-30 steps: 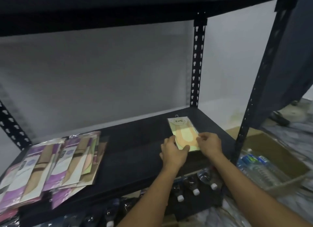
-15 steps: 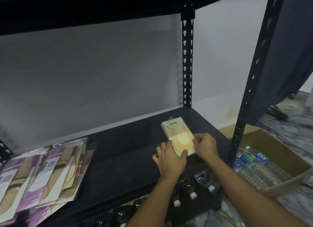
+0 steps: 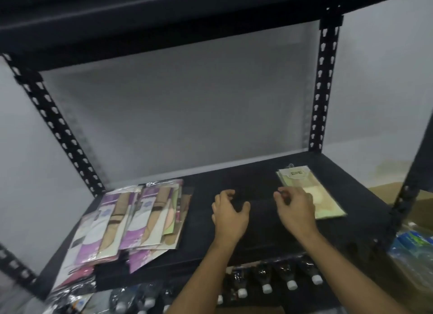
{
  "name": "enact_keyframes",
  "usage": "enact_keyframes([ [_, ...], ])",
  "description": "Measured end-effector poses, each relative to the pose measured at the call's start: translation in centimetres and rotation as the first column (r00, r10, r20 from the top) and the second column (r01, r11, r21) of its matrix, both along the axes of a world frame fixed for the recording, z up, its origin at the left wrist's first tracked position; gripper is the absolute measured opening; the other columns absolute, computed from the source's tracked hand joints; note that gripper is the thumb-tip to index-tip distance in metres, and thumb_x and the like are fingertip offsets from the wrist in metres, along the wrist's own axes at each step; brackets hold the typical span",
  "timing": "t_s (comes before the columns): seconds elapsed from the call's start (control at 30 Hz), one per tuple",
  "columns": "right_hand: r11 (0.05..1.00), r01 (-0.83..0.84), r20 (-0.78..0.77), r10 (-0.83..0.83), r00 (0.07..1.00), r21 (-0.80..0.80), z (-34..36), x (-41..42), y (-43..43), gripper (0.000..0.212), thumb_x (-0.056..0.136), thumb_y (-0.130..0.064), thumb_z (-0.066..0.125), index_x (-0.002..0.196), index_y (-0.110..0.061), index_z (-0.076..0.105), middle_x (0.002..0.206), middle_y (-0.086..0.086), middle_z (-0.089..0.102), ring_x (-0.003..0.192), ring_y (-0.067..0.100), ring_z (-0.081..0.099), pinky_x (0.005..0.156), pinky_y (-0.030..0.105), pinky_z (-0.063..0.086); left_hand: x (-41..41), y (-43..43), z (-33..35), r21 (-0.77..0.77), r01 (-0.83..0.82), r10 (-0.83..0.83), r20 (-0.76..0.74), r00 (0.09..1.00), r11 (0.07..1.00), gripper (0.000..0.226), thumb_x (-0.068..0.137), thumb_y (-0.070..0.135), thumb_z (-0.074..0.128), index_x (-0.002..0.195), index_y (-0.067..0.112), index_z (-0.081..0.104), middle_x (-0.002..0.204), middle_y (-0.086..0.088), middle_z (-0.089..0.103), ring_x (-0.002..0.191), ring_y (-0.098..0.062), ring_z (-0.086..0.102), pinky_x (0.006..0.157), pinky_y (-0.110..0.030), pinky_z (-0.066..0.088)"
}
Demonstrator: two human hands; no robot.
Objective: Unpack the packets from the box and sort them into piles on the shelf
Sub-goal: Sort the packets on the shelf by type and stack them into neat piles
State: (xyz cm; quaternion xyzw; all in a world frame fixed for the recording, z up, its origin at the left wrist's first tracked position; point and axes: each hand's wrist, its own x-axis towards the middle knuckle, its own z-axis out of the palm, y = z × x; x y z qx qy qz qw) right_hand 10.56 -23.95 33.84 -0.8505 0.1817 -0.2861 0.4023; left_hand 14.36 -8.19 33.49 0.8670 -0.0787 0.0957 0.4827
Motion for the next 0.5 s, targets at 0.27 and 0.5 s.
enact_keyframes([
  [0.27,0.903,-0.405,-0.039,0.414,0.909,0.147,-0.2,2.4,15.2,0.006,0.087,-0.028,0.063,0.092,-0.023,0.065,0.086,-0.004,0.062,0.075,0.004,0.058,0.06,0.01,0.041,-0.2,16.1,2.4,0.12,-0.344,0.323,0.161,0.932,0.931,0.039,0.084,0.037,0.066,0.116,0.021,0.051,0.116,0.001,0.053,0.111,-0.022,0.05,0.098,-0.047,0.043],
  [0.5,0.855,-0.519,-0.29,0.495,0.819,-0.006,0.1,3.3,25.2,0.029,0.087,-0.04,0.056,0.076,-0.013,0.056,0.1,0.01,0.058,0.098,0.03,0.056,0.086,0.037,0.048,0.1,24.3,0.7,0.398,-0.472,0.516,-0.002,0.857,0.787,0.051,0.087,0.044,0.057,0.127,0.013,0.048,0.126,-0.009,0.051,0.118,-0.028,0.045,0.098,-0.044,0.037],
])
